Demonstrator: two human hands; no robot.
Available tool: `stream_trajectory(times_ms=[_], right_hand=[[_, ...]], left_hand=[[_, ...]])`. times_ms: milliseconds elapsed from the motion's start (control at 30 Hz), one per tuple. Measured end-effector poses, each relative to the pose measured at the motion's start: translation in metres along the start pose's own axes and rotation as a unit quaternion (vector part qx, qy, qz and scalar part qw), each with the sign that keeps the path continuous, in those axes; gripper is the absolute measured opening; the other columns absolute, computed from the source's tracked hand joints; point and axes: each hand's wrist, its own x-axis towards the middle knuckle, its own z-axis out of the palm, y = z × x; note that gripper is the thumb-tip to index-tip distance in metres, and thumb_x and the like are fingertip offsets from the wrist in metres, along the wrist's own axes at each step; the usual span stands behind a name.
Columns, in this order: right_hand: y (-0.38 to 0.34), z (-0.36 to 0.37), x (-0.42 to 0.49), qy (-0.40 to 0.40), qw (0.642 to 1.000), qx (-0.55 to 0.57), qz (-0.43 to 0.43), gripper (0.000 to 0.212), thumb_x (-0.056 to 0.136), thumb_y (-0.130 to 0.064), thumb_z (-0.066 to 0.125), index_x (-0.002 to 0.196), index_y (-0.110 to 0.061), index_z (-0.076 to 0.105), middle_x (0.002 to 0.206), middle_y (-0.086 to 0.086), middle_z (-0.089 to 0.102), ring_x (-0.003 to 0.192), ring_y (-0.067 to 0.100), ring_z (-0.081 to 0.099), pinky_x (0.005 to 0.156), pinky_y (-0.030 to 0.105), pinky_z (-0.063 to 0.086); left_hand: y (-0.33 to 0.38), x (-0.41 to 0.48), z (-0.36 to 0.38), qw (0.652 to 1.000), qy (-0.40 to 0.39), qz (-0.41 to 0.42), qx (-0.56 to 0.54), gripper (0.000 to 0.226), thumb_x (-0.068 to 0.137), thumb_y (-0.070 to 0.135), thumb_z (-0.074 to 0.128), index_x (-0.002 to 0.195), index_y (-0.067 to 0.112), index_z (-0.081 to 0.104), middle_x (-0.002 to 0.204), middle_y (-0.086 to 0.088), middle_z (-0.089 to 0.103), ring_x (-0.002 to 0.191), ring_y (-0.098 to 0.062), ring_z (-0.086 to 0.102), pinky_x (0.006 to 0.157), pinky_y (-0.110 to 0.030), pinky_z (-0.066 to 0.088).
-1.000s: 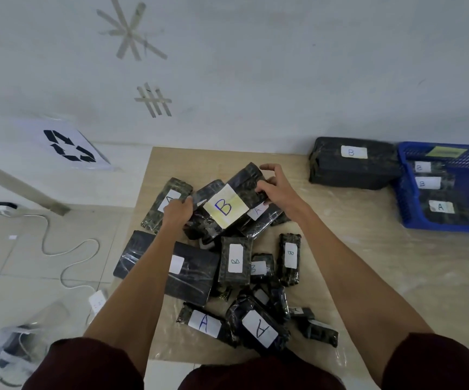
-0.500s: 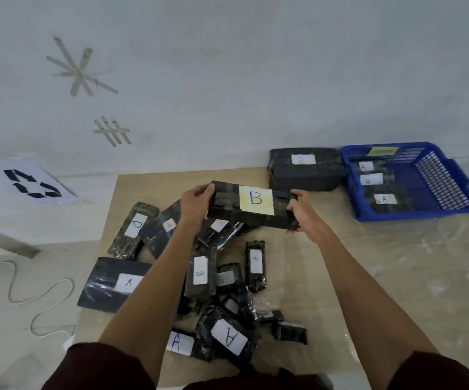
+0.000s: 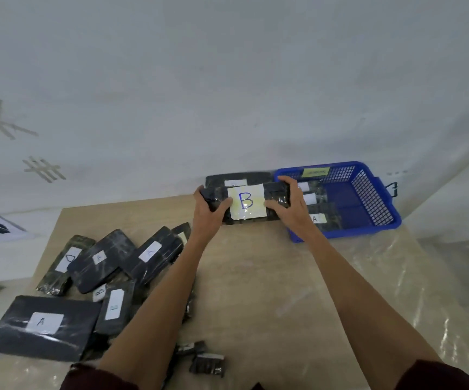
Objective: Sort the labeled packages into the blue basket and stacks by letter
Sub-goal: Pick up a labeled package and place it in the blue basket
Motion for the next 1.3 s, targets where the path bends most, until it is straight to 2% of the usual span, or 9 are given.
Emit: stream_trajectory(times_ms=[133,233,433,633,767,967,1067,1200,1300], right_hand=[[0.000,-0.025,0.013,0.016,0.999,0.013,-0.034,0.061,0.077,-0.045,0.080,0.121,-0.055,0.040,0.127,-0.001,0.052,0.114,0.013,0.054,0.096,0.042,0.049],[0.005,-0.036,0.021,0.031,0.998,0.007,-0.052,0.062,0.080,-0.034,0.083,0.124,-0.042,0.041,0.125,0.001,0.050,0.105,0.003,0.054,0.091,0.035,0.048],[0.013,-0.043,0.037,0.038,0.997,0.015,-0.064,0.061,0.082,-0.031,0.082,0.130,-0.027,0.043,0.125,0.006,0.049,0.105,0.010,0.052,0.091,0.033,0.047],[0.007,-0.040,0.042,0.059,0.995,0.005,-0.081,0.063,0.079,-0.037,0.083,0.127,-0.026,0.044,0.122,0.004,0.051,0.109,0.021,0.054,0.092,0.043,0.051],[-0.005,-0.033,0.044,0.065,0.996,0.000,-0.069,0.066,0.071,-0.053,0.076,0.123,-0.035,0.041,0.121,0.006,0.052,0.106,0.022,0.056,0.089,0.048,0.053],[-0.018,-0.024,0.049,0.073,0.994,0.000,-0.079,0.066,0.079,-0.034,0.085,0.129,-0.028,0.042,0.124,0.004,0.050,0.100,0.004,0.053,0.087,0.034,0.047],[-0.025,-0.020,0.052,0.073,0.994,-0.007,-0.082,0.067,0.078,-0.038,0.084,0.128,-0.030,0.041,0.122,0.005,0.051,0.101,0.013,0.055,0.087,0.038,0.050],[-0.033,-0.015,0.052,0.072,0.994,-0.008,-0.085,0.067,0.078,-0.037,0.084,0.129,-0.030,0.040,0.121,0.005,0.051,0.097,0.005,0.054,0.084,0.034,0.049],[-0.035,-0.015,0.052,0.056,0.996,0.011,-0.075,0.069,0.077,-0.039,0.085,0.129,-0.031,0.040,0.122,0.005,0.050,0.101,0.009,0.056,0.084,0.032,0.051]], left_hand=[[0.015,0.002,0.027,0.999,0.032,0.009,-0.003,0.080,0.082,0.044,0.077,0.143,0.024,0.029,0.126,0.004,0.061,0.115,-0.017,0.060,0.103,-0.043,0.049],[0.024,0.003,0.039,0.999,0.041,0.019,-0.009,0.081,0.079,0.042,0.080,0.141,0.029,0.029,0.124,0.006,0.061,0.114,-0.016,0.060,0.102,-0.042,0.050],[0.033,0.013,0.045,0.998,0.032,0.045,0.021,0.100,0.072,0.049,0.086,0.148,0.026,0.025,0.128,0.004,0.059,0.118,-0.019,0.059,0.102,-0.040,0.050],[0.043,0.023,0.041,0.999,0.027,0.045,-0.015,0.080,0.077,0.034,0.085,0.136,0.030,0.031,0.120,0.003,0.060,0.111,-0.018,0.063,0.094,-0.040,0.056],[0.051,0.028,0.031,0.998,0.034,0.045,-0.030,0.079,0.081,0.023,0.083,0.142,0.024,0.032,0.118,0.001,0.061,0.104,-0.014,0.064,0.075,-0.021,0.057],[0.065,0.027,0.016,0.998,0.047,0.050,-0.013,0.074,0.081,0.025,0.082,0.138,0.029,0.034,0.109,0.013,0.060,0.097,0.000,0.060,0.068,-0.008,0.045],[0.066,0.028,0.009,0.997,0.047,0.050,-0.015,0.076,0.080,0.024,0.083,0.138,0.028,0.034,0.108,0.011,0.061,0.094,-0.001,0.061,0.062,-0.006,0.046],[0.067,0.030,0.002,0.997,0.052,0.052,-0.017,0.071,0.083,0.026,0.079,0.138,0.029,0.033,0.108,0.012,0.060,0.094,-0.001,0.060,0.068,-0.012,0.047],[0.067,0.034,-0.001,0.997,0.040,0.045,-0.055,0.056,0.094,0.020,0.065,0.140,0.028,0.034,0.114,0.007,0.062,0.106,-0.014,0.062,0.086,-0.030,0.054]])
